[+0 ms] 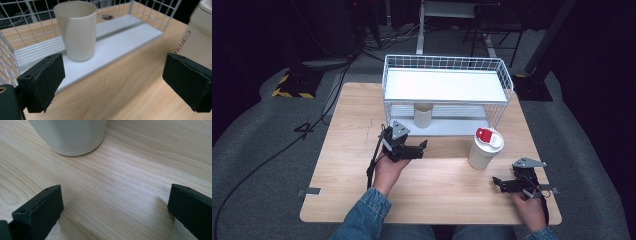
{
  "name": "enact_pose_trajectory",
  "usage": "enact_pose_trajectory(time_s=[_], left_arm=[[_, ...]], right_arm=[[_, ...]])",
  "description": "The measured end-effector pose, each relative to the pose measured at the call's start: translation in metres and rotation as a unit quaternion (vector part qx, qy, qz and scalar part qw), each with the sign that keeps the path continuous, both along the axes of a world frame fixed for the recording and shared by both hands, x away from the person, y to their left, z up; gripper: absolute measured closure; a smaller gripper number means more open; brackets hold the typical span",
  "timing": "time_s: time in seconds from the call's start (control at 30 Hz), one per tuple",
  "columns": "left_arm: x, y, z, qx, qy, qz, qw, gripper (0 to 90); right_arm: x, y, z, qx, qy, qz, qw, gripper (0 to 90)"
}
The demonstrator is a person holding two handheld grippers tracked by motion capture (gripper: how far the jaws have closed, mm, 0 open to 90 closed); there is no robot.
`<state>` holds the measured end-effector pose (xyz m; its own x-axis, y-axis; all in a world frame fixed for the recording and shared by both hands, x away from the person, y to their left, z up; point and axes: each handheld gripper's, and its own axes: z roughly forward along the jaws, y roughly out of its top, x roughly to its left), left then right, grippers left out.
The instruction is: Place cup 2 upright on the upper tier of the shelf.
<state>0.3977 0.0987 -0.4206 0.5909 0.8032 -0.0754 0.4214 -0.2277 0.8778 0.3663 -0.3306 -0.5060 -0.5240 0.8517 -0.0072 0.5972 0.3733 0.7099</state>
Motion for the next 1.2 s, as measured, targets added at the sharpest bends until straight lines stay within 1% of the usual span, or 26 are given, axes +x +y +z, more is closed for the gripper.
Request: enact_pose_trajectory(time_s=[0.03,0.13,0.2,0.27,0.3,0.37,0.4,0.5,0.53,0.6,0.67,0.7,0.8,0.83,0.87,0.93,1.03,1.07,1.2], left_arm=[[-0.003,0.002,0.001,0.003,0.000,-0.004,1.0000,4.9],[-0.016,0.009,0.000,0.000,-0.004,-0.006,1.0000,4.9],[-0.023,0.016,-0.001,-0.007,0.004,-0.006,1.0000,5.0],[-0.030,0.025,-0.002,-0.008,0.005,-0.006,0.9999,5.3],[-0.032,0.028,-0.002,-0.006,0.005,-0.005,1.0000,5.6],[-0.041,0.039,-0.003,-0.009,0.008,0.002,0.9999,6.4],[-0.043,0.041,-0.004,-0.010,0.010,0.004,0.9999,6.6],[-0.051,0.051,-0.008,-0.005,0.014,0.011,0.9998,7.0],[-0.054,0.056,-0.012,-0.001,0.014,0.012,0.9998,7.2],[-0.057,0.061,-0.015,0.003,0.018,0.016,0.9997,7.5],[-0.060,0.066,-0.018,0.015,0.014,0.017,0.9996,7.8],[-0.062,0.069,-0.020,0.016,0.014,0.017,0.9996,8.4],[-0.064,0.073,-0.024,0.022,0.026,0.015,0.9993,8.6],[-0.065,0.074,-0.026,0.025,0.027,0.015,0.9992,8.6],[-0.066,0.074,-0.028,0.026,0.031,0.015,0.9991,8.6],[-0.068,0.075,-0.033,0.037,0.040,0.013,0.9984,8.6],[-0.067,0.079,-0.043,0.047,0.058,0.013,0.9971,9.0],[-0.066,0.081,-0.047,0.052,0.068,0.015,0.9962,9.1],[-0.063,0.085,-0.055,0.053,0.085,0.023,0.9947,9.2]], right_arm=[[0.000,0.000,0.000,0.000,0.000,0.000,1.0000,0.4],[0.000,0.000,0.000,0.000,0.000,0.000,1.0000,0.4],[0.000,0.000,0.000,0.001,0.001,0.000,1.0000,0.4],[0.000,0.000,0.000,0.000,0.001,0.000,1.0000,0.4],[0.000,0.000,0.000,0.000,0.001,0.000,1.0000,0.4],[0.000,0.000,0.000,0.000,0.001,0.000,1.0000,0.4],[0.000,0.000,0.000,0.000,0.001,0.000,1.0000,0.4],[0.000,0.000,0.000,0.000,0.001,0.000,1.0000,0.4],[0.000,0.000,0.000,0.000,0.001,0.000,1.0000,0.4],[0.000,0.000,0.000,0.000,0.001,0.000,1.0000,0.4],[0.000,0.000,0.000,0.000,0.001,-0.002,1.0000,0.4],[-0.001,0.000,0.000,0.001,0.001,-0.005,1.0000,0.4],[-0.002,0.001,0.000,0.000,0.001,-0.008,1.0000,0.4],[-0.002,0.001,0.000,0.000,0.001,-0.008,1.0000,0.4],[-0.002,0.001,0.000,0.000,0.001,-0.006,1.0000,0.3],[-0.002,0.000,0.000,0.000,0.001,0.000,1.0000,0.2],[-0.002,0.000,0.000,0.000,0.001,0.002,1.0000,0.2],[-0.002,0.000,0.000,0.000,0.002,0.002,1.0000,0.2],[-0.002,0.000,0.000,0.000,0.001,0.003,1.0000,0.2]])
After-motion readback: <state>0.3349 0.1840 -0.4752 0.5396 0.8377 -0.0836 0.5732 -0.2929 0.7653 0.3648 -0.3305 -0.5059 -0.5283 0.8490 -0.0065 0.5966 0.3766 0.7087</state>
